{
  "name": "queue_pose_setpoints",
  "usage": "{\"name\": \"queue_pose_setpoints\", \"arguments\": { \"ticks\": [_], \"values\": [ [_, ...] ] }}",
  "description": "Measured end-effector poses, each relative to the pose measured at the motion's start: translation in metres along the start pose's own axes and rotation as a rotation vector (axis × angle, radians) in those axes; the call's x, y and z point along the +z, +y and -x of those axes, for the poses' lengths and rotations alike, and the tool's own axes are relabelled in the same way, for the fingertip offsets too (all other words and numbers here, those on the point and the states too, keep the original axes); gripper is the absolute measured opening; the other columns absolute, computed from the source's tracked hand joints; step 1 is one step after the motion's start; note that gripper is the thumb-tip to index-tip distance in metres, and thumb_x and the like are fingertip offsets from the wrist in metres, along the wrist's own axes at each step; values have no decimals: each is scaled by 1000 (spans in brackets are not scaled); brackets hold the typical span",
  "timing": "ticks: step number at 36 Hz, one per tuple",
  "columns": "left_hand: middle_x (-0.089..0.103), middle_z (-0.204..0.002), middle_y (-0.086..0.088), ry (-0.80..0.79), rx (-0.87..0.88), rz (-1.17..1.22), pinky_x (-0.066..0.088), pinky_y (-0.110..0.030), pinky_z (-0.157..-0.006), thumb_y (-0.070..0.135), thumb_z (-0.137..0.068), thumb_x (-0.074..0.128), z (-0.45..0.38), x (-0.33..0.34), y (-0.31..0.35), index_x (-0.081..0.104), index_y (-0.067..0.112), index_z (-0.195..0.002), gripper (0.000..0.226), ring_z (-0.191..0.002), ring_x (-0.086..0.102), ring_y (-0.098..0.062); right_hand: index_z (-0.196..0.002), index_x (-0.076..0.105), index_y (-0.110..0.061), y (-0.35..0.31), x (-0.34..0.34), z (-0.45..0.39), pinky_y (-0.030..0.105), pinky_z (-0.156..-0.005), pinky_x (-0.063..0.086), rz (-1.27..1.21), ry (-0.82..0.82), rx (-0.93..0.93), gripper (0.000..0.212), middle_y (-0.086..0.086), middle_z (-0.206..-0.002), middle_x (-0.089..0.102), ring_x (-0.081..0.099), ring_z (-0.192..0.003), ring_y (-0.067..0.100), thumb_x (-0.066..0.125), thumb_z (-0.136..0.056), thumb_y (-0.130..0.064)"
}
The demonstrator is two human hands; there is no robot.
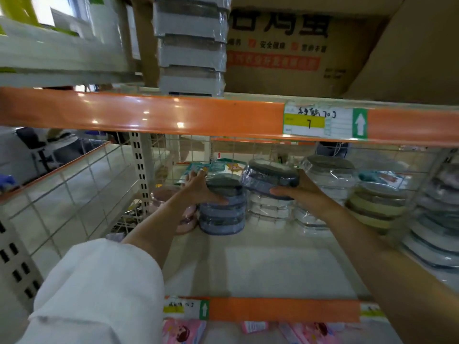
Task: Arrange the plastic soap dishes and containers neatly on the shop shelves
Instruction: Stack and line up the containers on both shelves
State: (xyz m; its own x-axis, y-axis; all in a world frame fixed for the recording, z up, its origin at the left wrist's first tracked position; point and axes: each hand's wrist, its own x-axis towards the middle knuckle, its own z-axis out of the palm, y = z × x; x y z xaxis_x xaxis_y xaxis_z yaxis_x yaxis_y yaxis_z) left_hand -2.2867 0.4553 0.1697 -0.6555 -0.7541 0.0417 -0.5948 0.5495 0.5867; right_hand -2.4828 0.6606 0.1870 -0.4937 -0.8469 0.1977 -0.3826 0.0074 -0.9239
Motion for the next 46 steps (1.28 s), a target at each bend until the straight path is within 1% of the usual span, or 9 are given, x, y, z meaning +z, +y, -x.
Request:
{"name": "queue_pose_setpoints", "arguments": {
  "ticks": [9,20,25,28,33,37,40,43,46],
  "values": [
    [45,-118,2,35,47,38,41,-34,-102,56,-41,88,72,-5,21,32,20,-128,109,-120,42,-21,-120,47,-15,-19,-8,38,4,-65,47,-9,-41,-3,60,-7,-110,60,58,-97,4,83,-72,-11],
    [46,-135,-6,91,-62,89,43,-41,-104,61,-33,91,204,-18,27,33,26,-136,123,-123,48,-25,-136,45,-26,-33,-15,119,38,-103,46,36,-286,-34,104,-12,-130,59,57,-118,8,91,-48,-57],
    [50,-108,11,81,-33,134,47,-13,-80,18,-68,86,264,-37,48,30,26,-120,76,-105,55,-12,-133,37,-22,-68,-14,169,30,-99,42,32,-279,-52,91,-13,-123,52,53,-112,12,88,-62,-47],
    [50,-112,5,70,-45,125,46,-15,-69,34,-62,89,292,-50,62,31,20,-123,85,-99,54,-12,-134,36,-18,-84,-18,188,23,-87,44,22,-285,-70,80,-6,-119,53,54,-105,13,83,-72,-35],
    [54,-118,0,61,-65,94,48,-35,-95,67,-29,85,331,-73,85,35,16,-128,123,-109,55,-19,-117,46,-15,-115,-30,213,17,-68,47,5,-324,-100,68,-2,-102,58,59,-88,7,86,-67,-37],
    [54,-114,3,110,-42,113,47,-15,-77,32,-65,86,347,-93,107,34,18,-122,79,-95,56,-8,-103,53,-18,-141,-47,220,18,-76,52,-11,-301,-143,51,-4,-97,61,61,-87,9,84,-68,-37],
    [51,-110,8,146,-7,115,43,-13,-71,29,-72,82,356,-110,124,34,18,-123,70,-95,55,-7,-123,49,-15,-164,-61,223,32,-93,51,23,-296,-177,98,-2,-113,64,63,-102,14,84,-45,-63],
    [53,-106,6,173,26,108,44,-16,-63,30,-73,81,357,-124,139,36,16,-124,70,-92,57,-8,-100,54,-13,-183,-75,219,17,-71,48,32,-229,-167,54,1,-95,62,59,-84,12,82,-69,-47],
    [57,-99,9,200,87,109,46,-15,-64,23,-76,78,354,-133,159,46,24,-110,47,-91,58,-9,-108,56,-9,-199,-90,213,25,-67,43,66,-206,-198,84,6,-99,64,62,-91,21,81,-52,-67]
  ]
}}
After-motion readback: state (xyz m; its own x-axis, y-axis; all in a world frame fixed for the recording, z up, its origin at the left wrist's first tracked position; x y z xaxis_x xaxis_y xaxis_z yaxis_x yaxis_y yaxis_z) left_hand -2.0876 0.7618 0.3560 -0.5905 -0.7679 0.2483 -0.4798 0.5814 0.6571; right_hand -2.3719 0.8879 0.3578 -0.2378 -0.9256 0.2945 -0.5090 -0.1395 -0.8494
